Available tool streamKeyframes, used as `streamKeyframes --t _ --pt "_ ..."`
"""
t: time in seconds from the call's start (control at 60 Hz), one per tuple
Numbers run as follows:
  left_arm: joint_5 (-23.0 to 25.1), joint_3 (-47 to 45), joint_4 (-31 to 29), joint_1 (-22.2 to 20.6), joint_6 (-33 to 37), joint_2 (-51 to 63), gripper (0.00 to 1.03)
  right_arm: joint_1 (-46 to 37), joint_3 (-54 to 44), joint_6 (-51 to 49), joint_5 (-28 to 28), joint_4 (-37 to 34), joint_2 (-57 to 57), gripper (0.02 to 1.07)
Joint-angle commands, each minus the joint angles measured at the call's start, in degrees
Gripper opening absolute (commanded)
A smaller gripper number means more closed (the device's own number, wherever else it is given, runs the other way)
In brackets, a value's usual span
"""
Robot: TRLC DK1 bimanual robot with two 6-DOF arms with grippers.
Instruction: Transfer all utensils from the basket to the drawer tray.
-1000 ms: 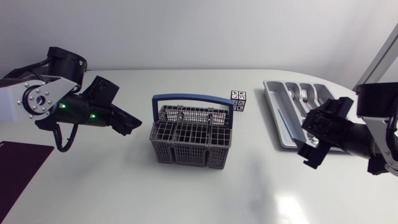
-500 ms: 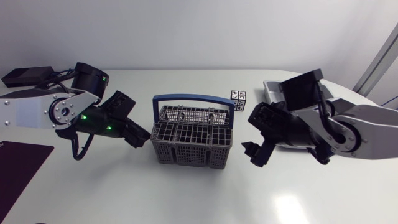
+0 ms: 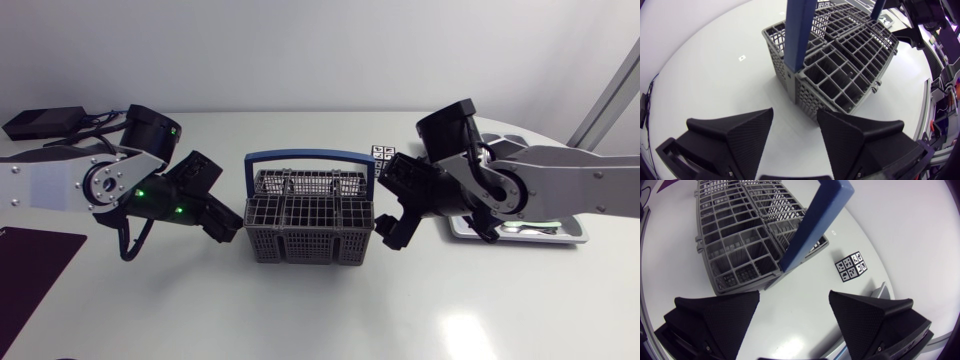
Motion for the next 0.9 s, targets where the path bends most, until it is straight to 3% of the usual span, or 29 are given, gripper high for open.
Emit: streamKeyframes --t 0.0,0.35,0.483,0.6,0.683,0.883 --pt "1.4 -1.6 0.7 -2.0 0.4 0.0 0.63 0.7 1.2 2.0 -0.8 0.3 0.7 1.02" --pt "1.2 -1.8 1.1 -1.6 0.2 -0.7 0.63 1.2 -0.2 2.0 0.0 0.2 -0.3 1.02" --pt "0.6 -2.1 1.2 1.3 0.6 -2.0 0.63 0.9 -2.5 1.7 2.1 0.2 -1.3 1.02" --pt "0.7 -2.8 1.2 4.2 1.5 -4.5 0.72 -0.6 -4.5 1.4 3.0 0.3 -4.1 1.02" --pt "0.6 -3.5 0.3 5.7 1.8 -7.6 0.98 -2.2 -6.2 0.8 3.2 0.2 -7.6 1.02" --pt "-2.0 -6.4 0.7 7.8 1.9 -18.5 0.99 -5.2 -9.5 -0.2 5.7 -0.8 -17.6 1.02"
